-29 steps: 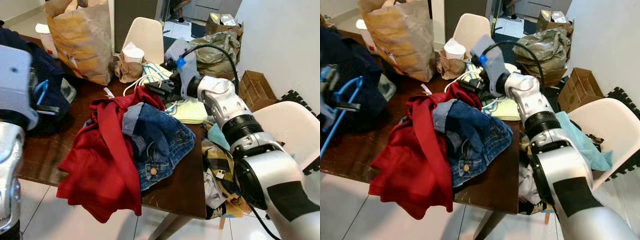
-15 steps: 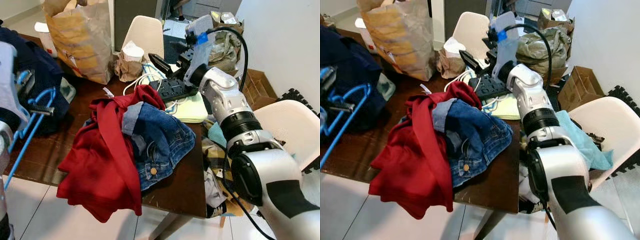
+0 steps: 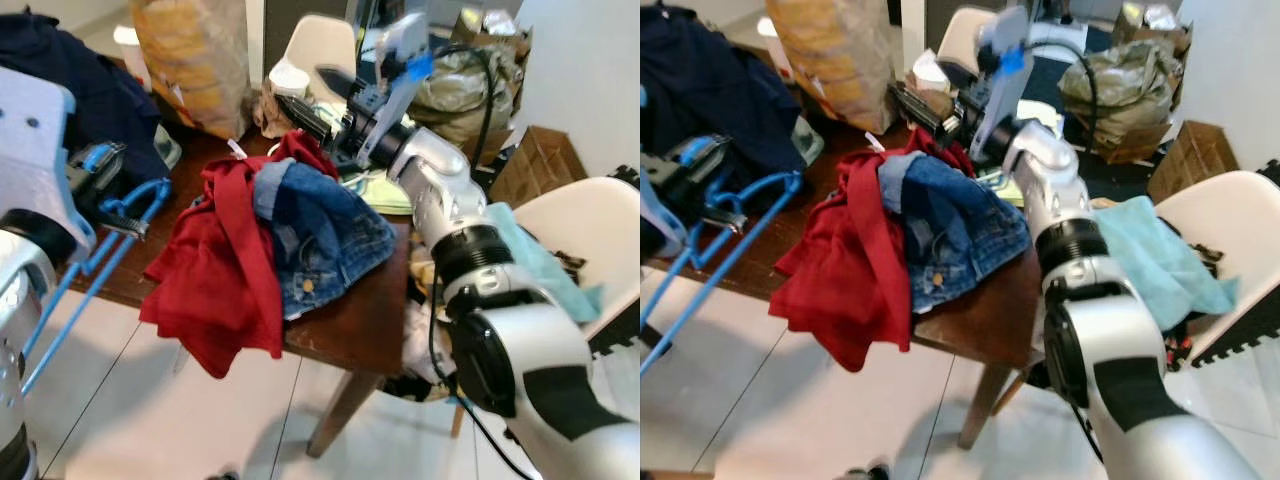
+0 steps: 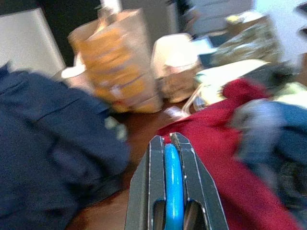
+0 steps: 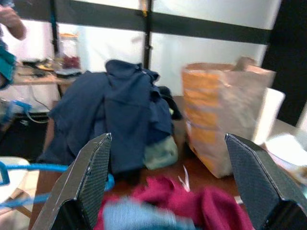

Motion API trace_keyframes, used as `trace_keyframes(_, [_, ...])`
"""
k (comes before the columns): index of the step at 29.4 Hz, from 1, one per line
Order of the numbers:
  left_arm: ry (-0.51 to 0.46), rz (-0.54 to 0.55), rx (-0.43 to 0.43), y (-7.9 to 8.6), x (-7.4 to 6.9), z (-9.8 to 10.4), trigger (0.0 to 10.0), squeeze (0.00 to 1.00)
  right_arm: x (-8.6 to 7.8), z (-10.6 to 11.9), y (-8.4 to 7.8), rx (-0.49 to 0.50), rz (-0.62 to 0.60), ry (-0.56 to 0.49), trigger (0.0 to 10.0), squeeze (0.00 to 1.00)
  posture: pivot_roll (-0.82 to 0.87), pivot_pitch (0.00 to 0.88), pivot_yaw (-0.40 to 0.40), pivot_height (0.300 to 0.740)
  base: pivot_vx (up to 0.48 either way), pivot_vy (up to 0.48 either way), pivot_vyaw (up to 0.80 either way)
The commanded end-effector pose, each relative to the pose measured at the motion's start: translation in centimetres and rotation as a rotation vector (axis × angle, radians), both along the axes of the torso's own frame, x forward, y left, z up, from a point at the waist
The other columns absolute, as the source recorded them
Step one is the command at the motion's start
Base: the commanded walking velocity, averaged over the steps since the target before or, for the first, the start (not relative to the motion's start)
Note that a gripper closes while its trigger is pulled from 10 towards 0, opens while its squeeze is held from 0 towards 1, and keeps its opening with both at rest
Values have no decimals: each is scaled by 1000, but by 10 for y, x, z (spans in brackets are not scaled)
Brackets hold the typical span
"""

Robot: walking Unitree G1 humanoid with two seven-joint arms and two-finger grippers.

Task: Hang hanger

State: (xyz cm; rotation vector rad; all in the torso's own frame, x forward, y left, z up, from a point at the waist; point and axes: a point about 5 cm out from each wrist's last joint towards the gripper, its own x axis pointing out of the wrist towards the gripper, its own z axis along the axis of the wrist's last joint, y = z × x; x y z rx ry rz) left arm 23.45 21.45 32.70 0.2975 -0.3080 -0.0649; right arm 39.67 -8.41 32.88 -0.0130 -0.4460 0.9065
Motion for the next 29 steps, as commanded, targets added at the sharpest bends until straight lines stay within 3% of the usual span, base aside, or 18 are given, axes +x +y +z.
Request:
trace_keyframes(1, [29, -25, -13, -2, 0, -4, 10000, 0, -3, -1, 1, -16, 27, -25, 10000, 0, 126, 97, -132, 740, -386, 0, 0])
trace_keyframes(12, [65, -141, -33, -10, -2, -8, 10000, 0, -20, -11, 1, -118, 255, -70, 10000, 0, 122, 102, -127, 740, -385, 0, 0])
trace_keyframes(14, [70, -261, -36, -21, -7, -8, 10000, 0, -28, -19, -7, -193, 363, -79, 10000, 0, 123, 103, -128, 740, -379, 0, 0])
trace_keyframes(15, [70, -261, -36, -21, -7, -8, 10000, 0, -28, -19, -7, -193, 363, -79, 10000, 0, 123, 103, -128, 740, -379, 0, 0])
trace_keyframes(19, [100, -468, 7, -35, -19, -13, 10000, 0, -34, -32, -20, -333, 461, -67, 10000, 0, 121, 101, -127, 740, -302, 0, 0])
trace_keyframes(20, [100, -468, 7, -35, -19, -13, 10000, 0, -34, -32, -20, -333, 461, -67, 10000, 0, 121, 101, -127, 740, -289, 0, 0])
trace_keyframes(22, [186, -619, 81, -39, -30, -24, 10000, 0, -41, -45, -23, -483, 533, -52, 10000, 0, 117, 99, -128, 740, 0, 0, 0])
trace_keyframes(24, [186, -619, 81, -39, -30, -24, 10000, 0, -41, -45, -23, -483, 533, -52, 10000, 0, 117, 99, -128, 740, 0, 0, 0])
trace_keyframes(26, [263, -744, 145, -41, -39, -33, 10000, 0, -50, -56, -22, -612, 609, -42, 10000, 0, 117, 98, -126, 740, 0, 0, 0])
trace_keyframes(29, [286, -787, 169, -41, -43, -36, 10000, 0, -54, -60, -21, -653, 637, -39, 10000, 0, 117, 98, -126, 740, 0, 0, 0])
